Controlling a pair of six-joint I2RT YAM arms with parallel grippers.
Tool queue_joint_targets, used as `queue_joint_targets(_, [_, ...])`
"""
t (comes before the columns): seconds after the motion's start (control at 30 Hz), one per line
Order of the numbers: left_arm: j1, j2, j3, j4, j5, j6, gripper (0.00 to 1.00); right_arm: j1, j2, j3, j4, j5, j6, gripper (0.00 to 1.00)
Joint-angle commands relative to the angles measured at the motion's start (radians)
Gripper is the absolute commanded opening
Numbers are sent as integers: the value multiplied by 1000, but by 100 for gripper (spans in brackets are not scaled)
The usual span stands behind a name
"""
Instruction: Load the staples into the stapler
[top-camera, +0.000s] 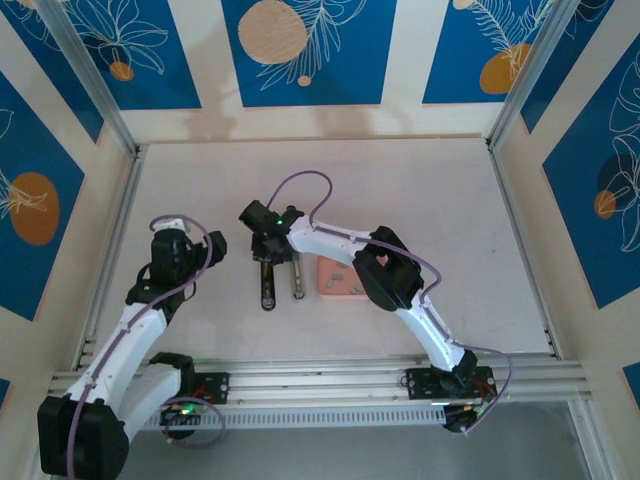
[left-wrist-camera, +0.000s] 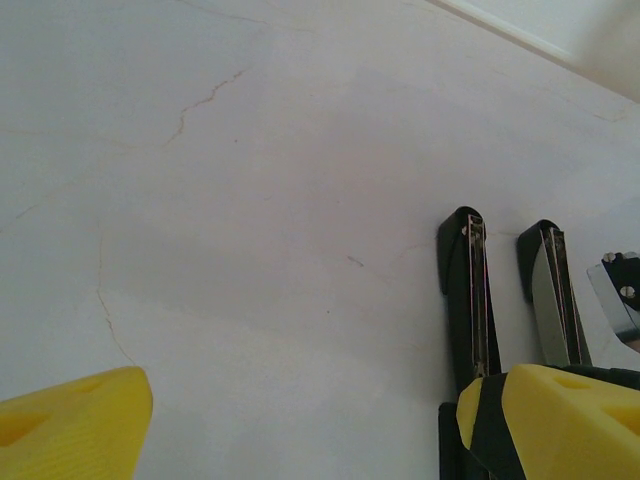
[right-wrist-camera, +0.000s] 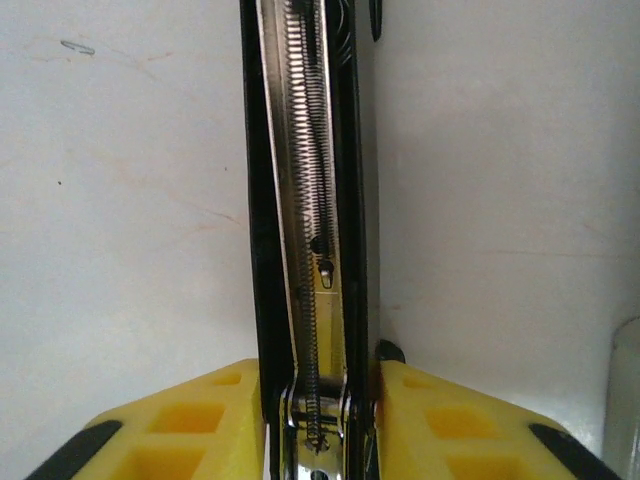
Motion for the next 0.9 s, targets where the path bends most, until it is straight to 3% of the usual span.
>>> queue_joint_targets(0.0, [16, -11, -7, 13, 13, -5, 90, -6, -15, -33, 1, 13, 20, 25])
queue_joint_targets(0.2, [17, -7, -19, 33, 19, -15, 90, -14, -102, -143, 42, 61, 34, 20])
queue_joint_targets(0.63, [16, 0, -14, 38, 32, -17, 90, -22, -100, -127, 55, 67, 9, 20])
queue_joint_targets(0.73, [17, 0, -11, 33, 31, -15, 90, -25, -101, -110, 51, 71, 3, 22])
queue_joint_targets(0.87, [16, 0, -7, 32, 39, -14, 90, -19, -115, -103, 46, 69, -1, 31])
